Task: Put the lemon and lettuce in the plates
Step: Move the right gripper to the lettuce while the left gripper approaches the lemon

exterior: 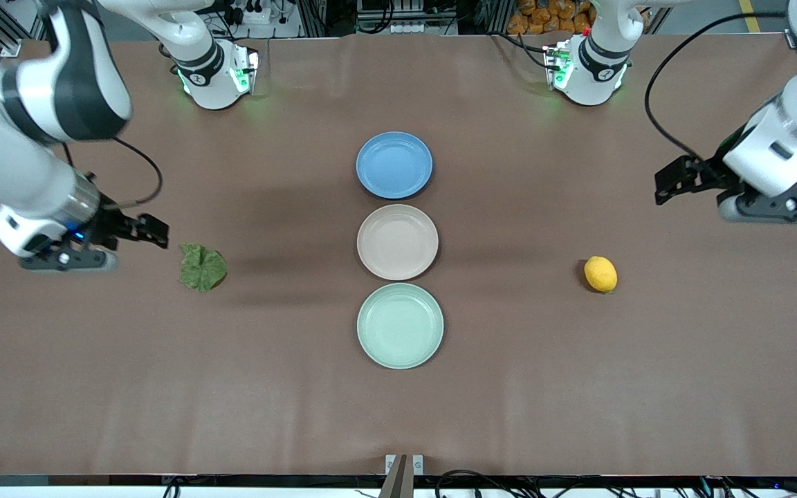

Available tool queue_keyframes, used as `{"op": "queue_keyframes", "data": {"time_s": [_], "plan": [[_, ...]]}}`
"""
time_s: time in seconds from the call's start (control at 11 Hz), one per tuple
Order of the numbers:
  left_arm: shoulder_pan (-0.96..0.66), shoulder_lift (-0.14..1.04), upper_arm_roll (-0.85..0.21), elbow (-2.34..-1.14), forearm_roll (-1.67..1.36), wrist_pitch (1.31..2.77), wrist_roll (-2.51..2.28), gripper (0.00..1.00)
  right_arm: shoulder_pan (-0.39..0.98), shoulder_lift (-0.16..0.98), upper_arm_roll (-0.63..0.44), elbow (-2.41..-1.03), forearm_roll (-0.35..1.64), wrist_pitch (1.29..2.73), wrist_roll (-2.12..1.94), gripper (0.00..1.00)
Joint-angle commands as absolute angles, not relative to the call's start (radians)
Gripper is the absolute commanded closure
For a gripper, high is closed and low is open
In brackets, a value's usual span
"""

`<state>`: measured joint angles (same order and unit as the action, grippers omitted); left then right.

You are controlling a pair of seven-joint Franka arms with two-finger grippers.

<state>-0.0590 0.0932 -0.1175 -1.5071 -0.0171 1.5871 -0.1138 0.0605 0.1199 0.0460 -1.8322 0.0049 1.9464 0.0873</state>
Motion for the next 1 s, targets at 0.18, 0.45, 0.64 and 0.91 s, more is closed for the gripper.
{"op": "queue_keyframes", "data": {"time_s": [0.18, 0.45, 0.64, 0.91], "plan": [[-0.028, 0.118, -0.127, -1.688, -0.009, 1.764, -0.107, 0.00, 0.015, 0.190, 0.049, -2.162, -0.006, 2.365, 0.092, 0.00], [0.020, 0.121, -0.127, -1.892, -0.008, 1.976, -0.095, 0.00, 0.011, 0.309, 0.048, -2.238, -0.012, 2.607, 0.097, 0.00], [0.040, 0.164, -0.124, -1.969, 0.000, 2.095, -0.092, 0.00, 0.011, 0.374, 0.046, -2.241, -0.017, 2.701, 0.094, 0.00], [0.064, 0.270, -0.121, -1.961, 0.017, 2.189, -0.106, 0.00, 0.009, 0.402, 0.022, -2.241, -0.031, 2.715, 0.094, 0.02]]}}
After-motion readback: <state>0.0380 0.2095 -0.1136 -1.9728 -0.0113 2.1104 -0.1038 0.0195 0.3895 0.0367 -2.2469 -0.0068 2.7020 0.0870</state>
